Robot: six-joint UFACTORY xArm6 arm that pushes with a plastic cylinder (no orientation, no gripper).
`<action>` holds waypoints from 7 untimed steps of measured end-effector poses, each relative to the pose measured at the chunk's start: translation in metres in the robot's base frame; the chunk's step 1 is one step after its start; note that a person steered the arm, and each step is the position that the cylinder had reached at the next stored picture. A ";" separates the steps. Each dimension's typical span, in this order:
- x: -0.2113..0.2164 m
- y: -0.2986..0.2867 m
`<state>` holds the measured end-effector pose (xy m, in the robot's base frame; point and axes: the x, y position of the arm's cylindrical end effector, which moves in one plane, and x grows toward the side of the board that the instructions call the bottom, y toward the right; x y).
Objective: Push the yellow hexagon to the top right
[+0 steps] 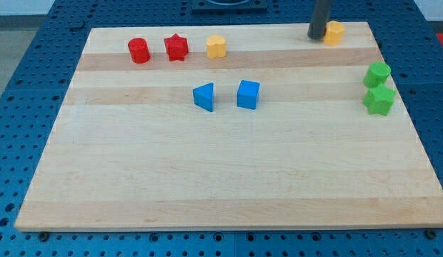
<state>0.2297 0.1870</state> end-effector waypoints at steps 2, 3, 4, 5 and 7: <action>0.000 0.024; 0.000 0.024; 0.000 0.029; 0.000 0.036; 0.000 0.041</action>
<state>0.2297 0.2278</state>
